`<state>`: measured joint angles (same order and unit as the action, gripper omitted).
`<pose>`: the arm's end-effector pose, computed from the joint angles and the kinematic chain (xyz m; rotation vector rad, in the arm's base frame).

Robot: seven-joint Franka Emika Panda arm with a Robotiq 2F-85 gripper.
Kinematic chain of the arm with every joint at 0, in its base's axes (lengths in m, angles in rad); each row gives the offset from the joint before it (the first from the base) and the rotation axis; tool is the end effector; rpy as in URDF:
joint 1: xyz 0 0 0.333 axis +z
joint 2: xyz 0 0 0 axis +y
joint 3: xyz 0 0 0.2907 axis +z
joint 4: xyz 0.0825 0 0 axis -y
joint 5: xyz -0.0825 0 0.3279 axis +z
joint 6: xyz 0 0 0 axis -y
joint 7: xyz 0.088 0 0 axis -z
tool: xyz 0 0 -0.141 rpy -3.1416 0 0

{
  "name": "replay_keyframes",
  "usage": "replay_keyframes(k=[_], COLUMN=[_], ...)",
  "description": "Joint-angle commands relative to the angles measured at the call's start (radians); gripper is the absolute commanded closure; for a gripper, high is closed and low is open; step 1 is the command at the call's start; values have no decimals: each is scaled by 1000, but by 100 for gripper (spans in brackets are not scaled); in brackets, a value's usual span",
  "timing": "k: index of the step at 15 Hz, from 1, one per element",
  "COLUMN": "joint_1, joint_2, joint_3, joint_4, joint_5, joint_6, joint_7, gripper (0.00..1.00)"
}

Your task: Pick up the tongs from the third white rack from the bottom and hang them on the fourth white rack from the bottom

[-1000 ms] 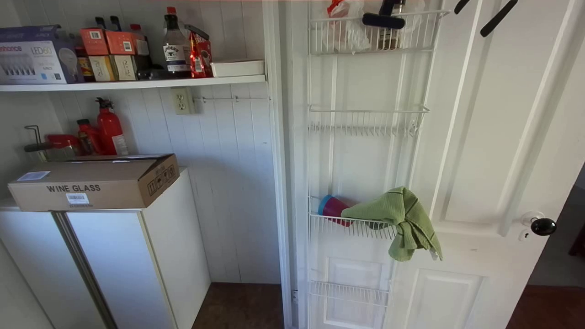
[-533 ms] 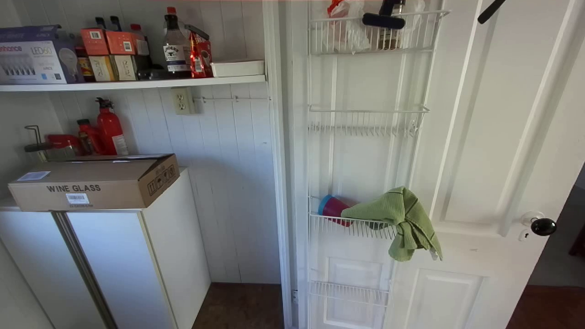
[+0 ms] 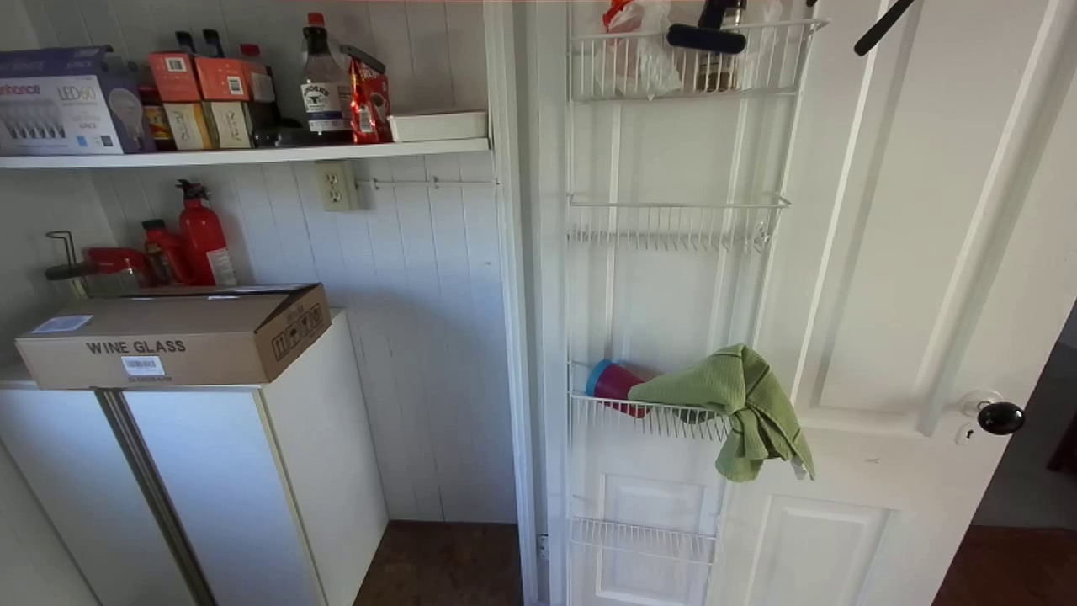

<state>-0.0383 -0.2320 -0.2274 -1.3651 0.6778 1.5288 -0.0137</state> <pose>0.4039 -0.0376 0.7831 -2.4161 0.1046 -0.6056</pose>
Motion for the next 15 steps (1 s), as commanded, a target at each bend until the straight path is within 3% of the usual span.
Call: replay_keyframes(k=[1,8,15], joint_1=[-17,1,6], joint_2=[20,28,33], joint_3=[39,84,125], joint_4=[21,-8,-29], joint_5=[-27,-145,-167], joint_6=[26,106,98], joint_7=[45,87,137], gripper=[99,99,99])
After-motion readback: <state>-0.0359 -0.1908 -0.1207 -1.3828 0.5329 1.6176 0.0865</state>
